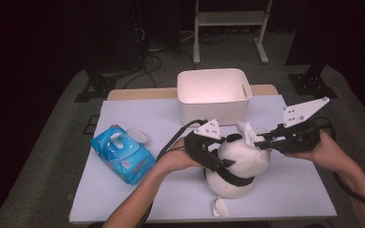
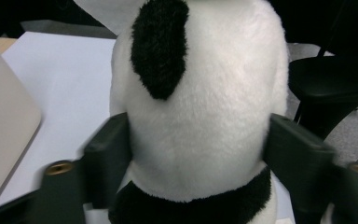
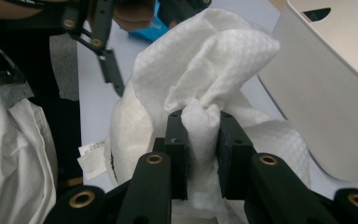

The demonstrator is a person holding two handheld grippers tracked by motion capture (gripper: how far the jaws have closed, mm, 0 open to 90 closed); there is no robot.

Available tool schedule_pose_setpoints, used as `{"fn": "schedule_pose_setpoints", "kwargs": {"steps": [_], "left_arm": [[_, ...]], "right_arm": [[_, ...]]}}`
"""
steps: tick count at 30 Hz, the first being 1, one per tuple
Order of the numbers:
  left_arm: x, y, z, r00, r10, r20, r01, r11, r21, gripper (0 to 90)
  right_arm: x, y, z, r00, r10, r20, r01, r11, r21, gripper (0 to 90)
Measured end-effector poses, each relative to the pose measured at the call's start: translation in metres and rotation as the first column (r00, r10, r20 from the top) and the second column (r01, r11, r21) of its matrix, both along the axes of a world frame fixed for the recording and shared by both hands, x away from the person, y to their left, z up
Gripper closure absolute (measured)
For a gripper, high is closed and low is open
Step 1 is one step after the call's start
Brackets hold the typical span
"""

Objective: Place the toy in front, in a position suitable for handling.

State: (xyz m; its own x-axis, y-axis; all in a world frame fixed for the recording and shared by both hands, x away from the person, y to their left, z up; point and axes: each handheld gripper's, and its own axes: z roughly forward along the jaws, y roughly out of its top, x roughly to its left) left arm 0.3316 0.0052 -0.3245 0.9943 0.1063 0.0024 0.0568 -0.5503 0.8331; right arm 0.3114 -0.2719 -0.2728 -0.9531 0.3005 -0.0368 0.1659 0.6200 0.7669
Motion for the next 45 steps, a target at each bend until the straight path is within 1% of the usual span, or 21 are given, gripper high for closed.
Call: {"fn": "schedule_pose_setpoints", "kwargs": {"steps": [2, 4, 7, 11, 13, 15, 17, 18, 19, 20, 22, 23, 25, 31, 36, 37, 38, 39, 40, 43, 45], "left_arm": [[0.0, 0.002, 0.003, 0.9999, 0.006, 0.014, -0.006, 1.0, -0.008, 38.7], [-0.001, 0.005, 0.01, 0.9992, 0.01, 0.039, -0.01, 0.9998, -0.017, 43.1], [-0.004, 0.008, 0.019, 0.999, 0.006, 0.045, -0.005, 0.9995, -0.032, 44.6], [-0.007, 0.012, 0.03, 0.9975, 0.005, 0.07, -0.002, 0.9994, -0.035, 45.3], [-0.007, 0.008, 0.026, 0.998, 0.0, 0.064, 0.001, 1.0, -0.005, 44.9], [-0.007, 0.001, 0.02, 0.9984, -0.008, 0.055, 0.008, 0.9999, 0.014, 43.2], [-0.008, -0.004, 0.019, 0.9984, -0.014, 0.055, 0.014, 0.9999, 0.005, 42.1], [-0.009, -0.008, 0.019, 0.9979, -0.018, 0.063, 0.018, 0.9998, 0.013, 41.5], [-0.01, -0.011, 0.02, 0.9975, -0.015, 0.07, 0.013, 0.9995, 0.028, 40.1], [-0.01, -0.013, 0.02, 0.9972, -0.012, 0.073, 0.009, 0.9993, 0.037, 37.9], [-0.01, -0.013, 0.019, 0.9976, -0.005, 0.069, 0.002, 0.9989, 0.046, 33.9], [-0.009, -0.012, 0.017, 0.9976, 0.001, 0.069, -0.005, 0.9981, 0.062, 31.6], [-0.01, -0.01, 0.011, 0.9962, 0.015, 0.085, -0.025, 0.9936, 0.11, 28.8], [-0.011, -0.001, -0.003, 0.9984, 0.022, 0.053, -0.03, 0.988, 0.152, 25.4], [-0.018, 0.01, -0.01, 0.9987, 0.029, 0.041, -0.034, 0.9883, 0.149, 21.9], [-0.018, 0.012, -0.013, 0.9992, 0.032, 0.025, -0.036, 0.9883, 0.149, 21.4], [-0.018, 0.012, -0.017, 0.9996, 0.027, 0.005, -0.027, 0.9858, 0.166, 20.1], [-0.018, 0.012, -0.017, 0.9996, 0.027, 0.005, -0.027, 0.9858, 0.166, 19.1], [-0.02, 0.01, -0.022, 0.9997, 0.013, -0.02, -0.009, 0.9812, 0.193, 18.0], [-0.023, 0.005, -0.023, 0.9999, 0.009, -0.007, -0.008, 0.9803, 0.197, 18.5], [-0.028, 0.002, -0.021, 0.9989, -0.028, 0.037, 0.019, 0.9757, 0.218, 33.2]], "right_arm": [[0.0, 0.001, 0.0, 1.0, -0.003, 0.004, 0.003, 1.0, 0.014, 75.9], [0.0, 0.002, 0.002, 0.9999, -0.003, 0.011, 0.003, 0.999, 0.032, 75.9], [0.002, 0.001, 0.006, 0.9999, 0.01, 0.006, -0.01, 0.997, 0.081, 75.9], [0.003, -0.001, 0.004, 0.9998, 0.013, -0.012, -0.012, 0.997, 0.074, 75.9], [0.002, -0.002, 0.001, 0.9998, 0.008, -0.016, -0.007, 0.998, 0.066, 75.8], [0.001, 0.0, -0.002, 1.0, 0.001, -0.004, -0.001, 1.0, 0.028, 75.7], [0.0, 0.0, -0.001, 0.9998, 0.016, -0.008, -0.015, 0.998, 0.064, 75.8], [0.0, 0.0, 0.0, 0.9998, 0.019, -0.005, -0.018, 0.997, 0.074, 75.8], [-0.001, 0.001, 0.001, 0.9998, 0.021, -0.002, -0.02, 0.998, 0.065, 75.8], [-0.001, 0.003, 0.001, 0.9999, 0.014, 0.008, -0.014, 0.999, 0.029, 75.8], [0.001, 0.001, -0.002, 1.0, 0.009, 0.001, -0.009, 1.0, 0.018, 75.9], [0.0, -0.001, -0.004, 1.0, 0.004, -0.002, -0.004, 1.0, 0.012, 75.9], [-0.001, -0.006, -0.009, 0.9997, -0.025, 0.007, 0.025, 0.999, -0.028, 75.8], [-0.003, -0.028, -0.022, 0.9971, -0.058, -0.05, 0.058, 0.998, 0.018, 75.8], [-0.006, -0.042, -0.035, 0.9933, -0.088, -0.075, 0.09, 0.996, 0.021, 75.8], [-0.007, -0.046, -0.038, 0.9913, -0.1, -0.085, 0.103, 0.994, 0.023, 75.8], [-0.007, -0.049, -0.041, 0.9903, -0.105, -0.091, 0.107, 0.994, 0.023, 75.8], [-0.007, -0.049, -0.041, 0.9903, -0.105, -0.091, 0.107, 0.994, 0.023, 75.8], [-0.008, -0.054, -0.047, 0.9878, -0.116, -0.104, 0.119, 0.992, 0.029, 75.9], [-0.009, -0.056, -0.053, 0.9863, -0.117, -0.117, 0.123, 0.992, 0.044, 76.0], [-0.009, -0.057, -0.057, 0.9852, -0.124, -0.119, 0.129, 0.991, 0.038, 76.0]]}}
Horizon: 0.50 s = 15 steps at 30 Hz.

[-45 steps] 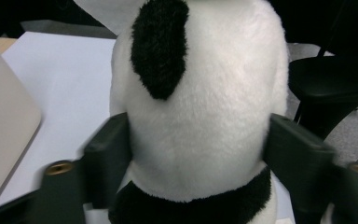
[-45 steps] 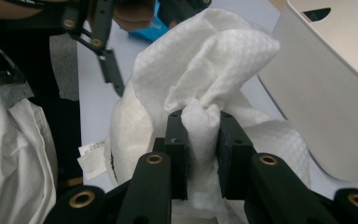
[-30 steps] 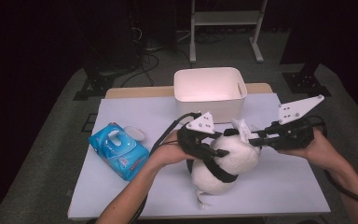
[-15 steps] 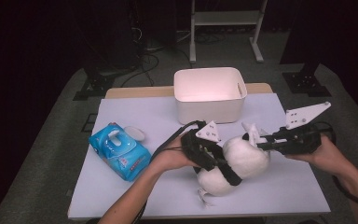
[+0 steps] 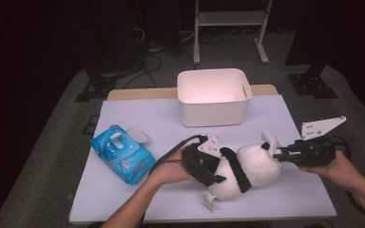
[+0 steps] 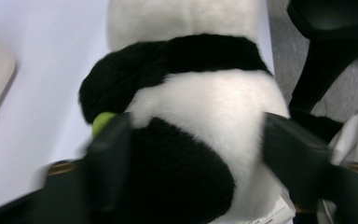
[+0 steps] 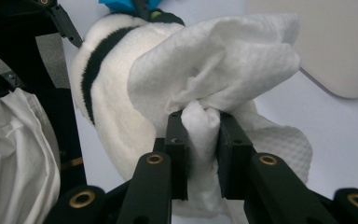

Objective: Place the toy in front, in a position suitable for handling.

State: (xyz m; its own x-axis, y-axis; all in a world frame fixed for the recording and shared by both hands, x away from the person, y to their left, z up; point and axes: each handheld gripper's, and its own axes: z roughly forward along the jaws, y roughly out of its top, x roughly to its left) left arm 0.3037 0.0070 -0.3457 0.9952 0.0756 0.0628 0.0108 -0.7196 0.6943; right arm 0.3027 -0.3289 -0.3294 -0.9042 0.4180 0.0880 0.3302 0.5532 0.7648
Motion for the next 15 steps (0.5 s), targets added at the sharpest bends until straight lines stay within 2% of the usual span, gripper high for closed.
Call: {"fn": "schedule_pose_setpoints", "kwargs": {"steps": [3, 4, 6, 8, 10, 15], "left_arm": [[-0.005, -0.004, 0.003, 0.996, -0.015, 0.088, 0.012, 0.9993, 0.036, 54.0], [-0.006, -0.005, 0.003, 0.9951, -0.013, 0.098, 0.01, 0.9994, 0.033, 57.1], [-0.005, -0.005, 0.005, 0.9952, -0.017, 0.096, 0.014, 0.9994, 0.032, 58.1], [-0.001, -0.003, 0.006, 0.9971, -0.009, 0.076, 0.007, 0.9998, 0.019, 58.3], [0.003, 0.002, 0.009, 0.9985, -0.003, 0.055, 0.002, 1.0, 0.008, 58.6], [0.009, 0.022, 0.016, 0.9992, 0.029, 0.029, -0.029, 0.9996, 0.006, 58.3]], "right_arm": [[0.0, -0.003, -0.004, 0.9999, -0.012, -0.011, 0.012, 1.0, 0.006, 76.0], [-0.001, -0.004, -0.006, 0.9997, -0.018, -0.014, 0.018, 1.0, 0.009, 76.0], [-0.001, -0.007, -0.008, 0.9997, -0.021, -0.014, 0.021, 1.0, 0.017, 76.0], [-0.002, -0.01, -0.01, 0.9995, -0.024, -0.023, 0.025, 0.999, 0.043, 76.1], [-0.001, -0.009, -0.012, 0.9996, -0.017, -0.024, 0.019, 0.999, 0.047, 76.0], [0.006, 0.009, -0.025, 0.999, 0.014, -0.042, -0.012, 0.999, 0.035, 76.0]]}}
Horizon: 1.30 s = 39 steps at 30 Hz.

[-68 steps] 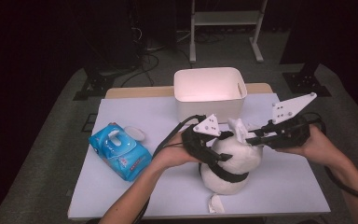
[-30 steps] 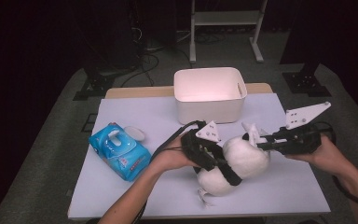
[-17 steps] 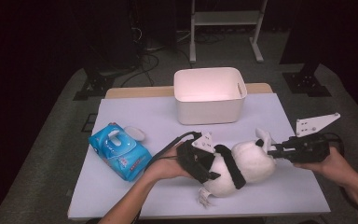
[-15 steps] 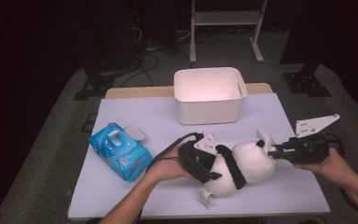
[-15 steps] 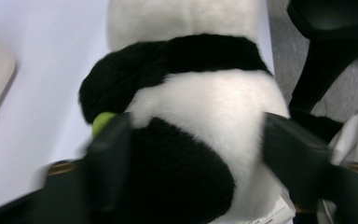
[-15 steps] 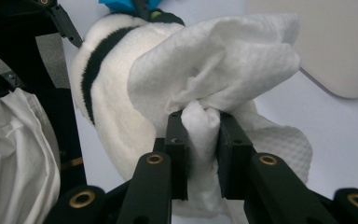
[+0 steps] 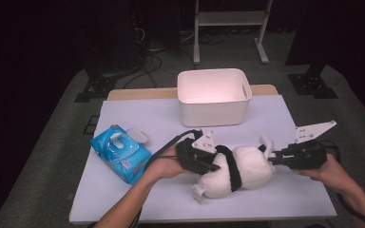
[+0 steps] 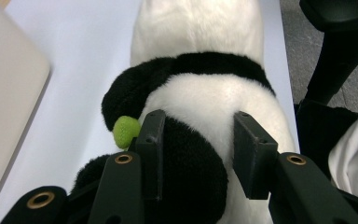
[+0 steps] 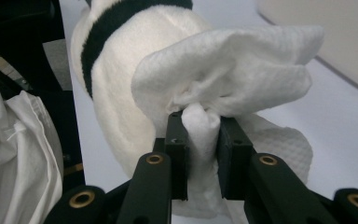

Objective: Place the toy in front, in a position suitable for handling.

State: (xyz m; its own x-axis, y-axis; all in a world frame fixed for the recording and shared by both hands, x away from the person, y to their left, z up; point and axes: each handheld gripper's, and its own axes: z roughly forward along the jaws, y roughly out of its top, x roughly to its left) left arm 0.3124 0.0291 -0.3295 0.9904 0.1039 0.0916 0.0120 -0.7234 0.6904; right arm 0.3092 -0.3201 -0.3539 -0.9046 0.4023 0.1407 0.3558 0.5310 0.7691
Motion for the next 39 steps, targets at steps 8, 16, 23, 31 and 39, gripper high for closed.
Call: {"fn": "schedule_pose_setpoints", "kwargs": {"steps": [8, 16, 23, 31, 39], "left_arm": [[-0.003, 0.018, -0.005, 0.9982, -0.006, -0.059, 0.003, 0.9988, -0.049, 52.4], [-0.005, 0.01, -0.009, 0.9974, -0.03, -0.066, 0.025, 0.9968, -0.076, 50.3], [-0.002, 0.003, -0.001, 0.9938, -0.055, -0.097, 0.047, 0.9954, -0.083, 48.4], [0.005, -0.001, 0.01, 0.9946, -0.054, -0.088, 0.046, 0.9942, -0.097, 50.5], [0.025, -0.009, 0.002, 0.9906, -0.032, -0.133, 0.024, 0.9977, -0.064, 51.6]], "right_arm": [[-0.001, 0.011, 0.005, 0.9987, 0.038, 0.034, -0.04, 0.998, 0.042, 75.9], [-0.002, 0.021, 0.013, 0.9974, 0.058, 0.043, -0.057, 0.998, -0.017, 75.8], [-0.008, 0.016, -0.003, 0.9984, 0.054, 0.016, -0.053, 0.998, -0.032, 75.7], [-0.017, 0.017, -0.009, 0.9971, 0.074, 0.019, -0.074, 0.997, -0.012, 75.7], [-0.026, 0.021, -0.01, 0.9952, 0.095, 0.023, -0.095, 0.995, -0.016, 75.5]]}}
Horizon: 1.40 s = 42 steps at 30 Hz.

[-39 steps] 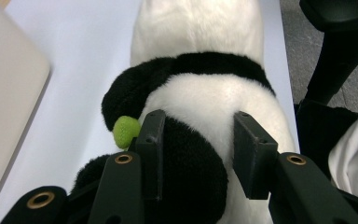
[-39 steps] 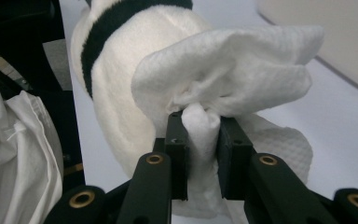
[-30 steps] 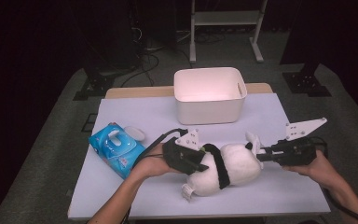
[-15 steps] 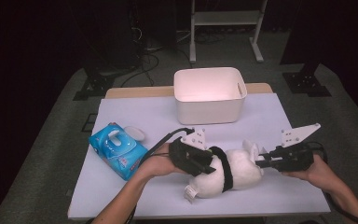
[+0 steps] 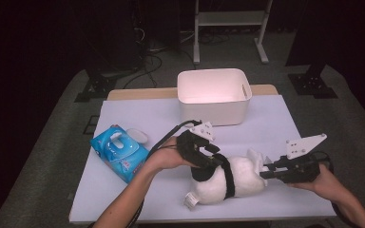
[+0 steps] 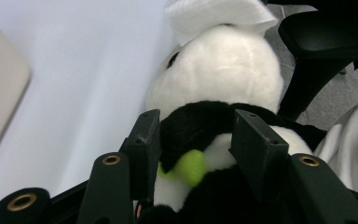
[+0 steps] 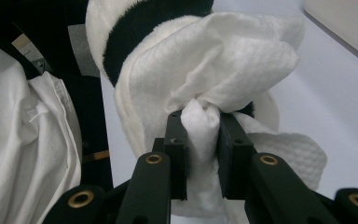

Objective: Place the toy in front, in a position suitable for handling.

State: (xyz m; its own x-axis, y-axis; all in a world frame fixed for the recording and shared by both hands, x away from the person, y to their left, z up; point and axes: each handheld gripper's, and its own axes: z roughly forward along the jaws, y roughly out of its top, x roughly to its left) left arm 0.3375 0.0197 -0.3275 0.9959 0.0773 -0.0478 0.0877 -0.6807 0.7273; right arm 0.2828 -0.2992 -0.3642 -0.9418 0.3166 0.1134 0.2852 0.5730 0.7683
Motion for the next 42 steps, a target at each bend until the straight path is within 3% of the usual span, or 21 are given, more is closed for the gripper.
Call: {"fn": "schedule_pose_setpoints", "kwargs": {"steps": [4, 7, 9, 10, 11, 13, 18, 19, 23, 25, 27, 30, 33, 38, 42], "left_arm": [[0.008, -0.004, -0.007, 0.9985, 0.006, -0.055, -0.006, 1.0, 0.007, 47.9], [0.018, -0.008, -0.013, 0.9887, 0.006, -0.15, -0.004, 0.9999, 0.016, 39.9], [0.023, -0.011, -0.017, 0.9803, -0.018, -0.197, 0.02, 0.9998, 0.008, 42.6], [0.023, -0.011, -0.017, 0.9768, -0.054, -0.207, 0.054, 0.9985, -0.008, 50.9], [0.021, -0.012, -0.016, 0.9843, -0.062, -0.166, 0.061, 0.9981, -0.01, 61.8], [0.019, -0.015, -0.014, 0.9905, -0.073, -0.117, 0.073, 0.9973, 0.003, 70.7], [0.018, -0.016, -0.001, 0.9996, -0.026, -0.01, 0.027, 0.9992, 0.031, 74.6], [0.018, -0.016, -0.001, 0.9996, -0.026, -0.01, 0.027, 0.9992, 0.031, 74.8], [0.019, -0.015, 0.016, 0.9981, -0.009, 0.062, 0.006, 0.9984, 0.056, 74.6], [0.017, -0.014, 0.021, 0.9913, -0.003, 0.132, -0.009, 0.996, 0.089, 74.1], [0.009, -0.011, 0.018, 0.9849, -0.044, 0.167, 0.021, 0.9909, 0.133, 72.5], [0.002, -0.009, 0.009, 0.9863, -0.058, 0.154, 0.038, 0.9906, 0.131, 71.7], [-0.007, -0.005, 0.003, 0.9892, -0.065, 0.132, 0.053, 0.9941, 0.095, 70.4], [-0.024, -0.003, -0.002, 0.9878, -0.085, 0.131, 0.074, 0.9936, 0.085, 69.3], [-0.039, -0.004, -0.009, 0.9872, -0.12, 0.105, 0.113, 0.9909, 0.073, 68.3]], "right_arm": [[-0.001, -0.001, -0.002, 1.0, 0.005, -0.001, -0.005, 1.0, 0.007, 75.4], [-0.002, -0.002, -0.002, 0.9999, 0.01, -0.001, -0.01, 1.0, 0.004, 75.4], [-0.003, -0.002, -0.002, 0.9999, 0.01, 0.006, -0.01, 1.0, -0.002, 75.3], [-0.003, -0.002, -0.002, 0.9999, 0.009, 0.006, -0.009, 1.0, -0.004, 75.3], [-0.004, -0.003, -0.003, 1.0, 0.006, 0.006, -0.006, 1.0, -0.004, 75.3], [-0.003, -0.004, -0.003, 1.0, 0.004, 0.003, -0.004, 1.0, 0.006, 75.2], [0.001, -0.006, -0.001, 0.9999, -0.011, -0.003, 0.011, 0.999, 0.031, 75.2], [0.001, -0.006, -0.001, 0.9999, -0.011, -0.003, 0.011, 0.999, 0.031, 75.2], [0.005, 0.005, -0.005, 0.9999, 0.002, 0.011, -0.002, 1.0, 0.015, 75.1], [0.007, 0.01, -0.008, 0.9999, 0.011, -0.005, -0.011, 1.0, 0.023, 75.1], [0.008, 0.022, -0.012, 0.9987, 0.047, -0.02, -0.047, 0.999, 0.002, 75.1], [0.008, 0.024, -0.008, 0.9987, 0.05, -0.01, -0.05, 0.999, 0.014, 75.1], [0.01, 0.023, 0.003, 0.9992, 0.037, 0.011, -0.038, 0.999, 0.021, 75.2], [0.017, 0.025, 0.015, 0.9989, 0.03, 0.036, -0.03, 1.0, 0.001, 75.1], [0.022, 0.029, 0.017, 0.9987, 0.023, 0.046, -0.022, 1.0, -0.02, 75.1]]}}
